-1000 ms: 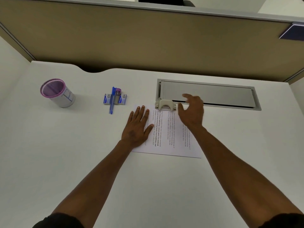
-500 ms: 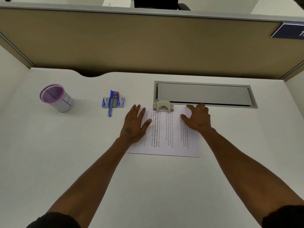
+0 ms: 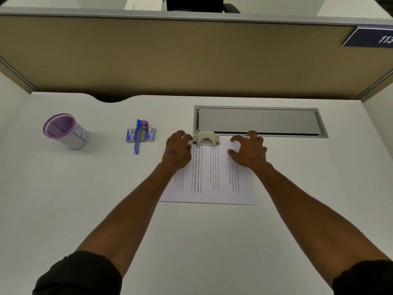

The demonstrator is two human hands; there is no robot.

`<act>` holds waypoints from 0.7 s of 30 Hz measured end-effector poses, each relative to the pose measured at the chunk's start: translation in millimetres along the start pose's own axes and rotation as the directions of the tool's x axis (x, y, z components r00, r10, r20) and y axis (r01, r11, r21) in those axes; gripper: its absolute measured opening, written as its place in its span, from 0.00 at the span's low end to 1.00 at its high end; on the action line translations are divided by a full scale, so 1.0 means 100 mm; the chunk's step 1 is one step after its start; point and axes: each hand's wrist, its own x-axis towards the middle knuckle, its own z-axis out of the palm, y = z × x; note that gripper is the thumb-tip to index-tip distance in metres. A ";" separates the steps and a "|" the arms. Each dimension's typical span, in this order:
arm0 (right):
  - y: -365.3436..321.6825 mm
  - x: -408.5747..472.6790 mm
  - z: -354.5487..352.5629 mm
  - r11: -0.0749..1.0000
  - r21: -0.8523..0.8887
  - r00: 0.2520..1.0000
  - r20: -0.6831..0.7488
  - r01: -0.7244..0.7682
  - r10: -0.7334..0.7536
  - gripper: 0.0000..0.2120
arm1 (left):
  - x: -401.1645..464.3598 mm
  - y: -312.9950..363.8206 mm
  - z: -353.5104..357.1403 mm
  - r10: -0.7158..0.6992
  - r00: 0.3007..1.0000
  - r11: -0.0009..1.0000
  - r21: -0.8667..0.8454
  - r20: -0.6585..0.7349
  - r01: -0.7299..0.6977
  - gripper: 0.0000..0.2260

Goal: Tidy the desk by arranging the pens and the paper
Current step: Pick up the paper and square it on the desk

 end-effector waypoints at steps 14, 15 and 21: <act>0.00 -0.14 0.14 0.998 0.050 1.000 0.015 0.023 -0.024 0.21 | -0.26 0.04 -0.05 -0.010 1.000 1.000 -0.016 -0.021 0.010 0.11; 0.00 -0.16 0.16 0.997 0.067 1.000 0.010 0.028 -0.029 0.21 | -0.30 0.03 -0.06 -0.014 1.000 1.000 -0.020 -0.027 0.014 0.11; -0.03 -0.35 0.27 0.979 0.185 0.995 -0.079 0.081 -0.067 0.23 | -0.51 -0.04 -0.13 -0.050 0.998 0.998 -0.026 -0.048 0.048 0.09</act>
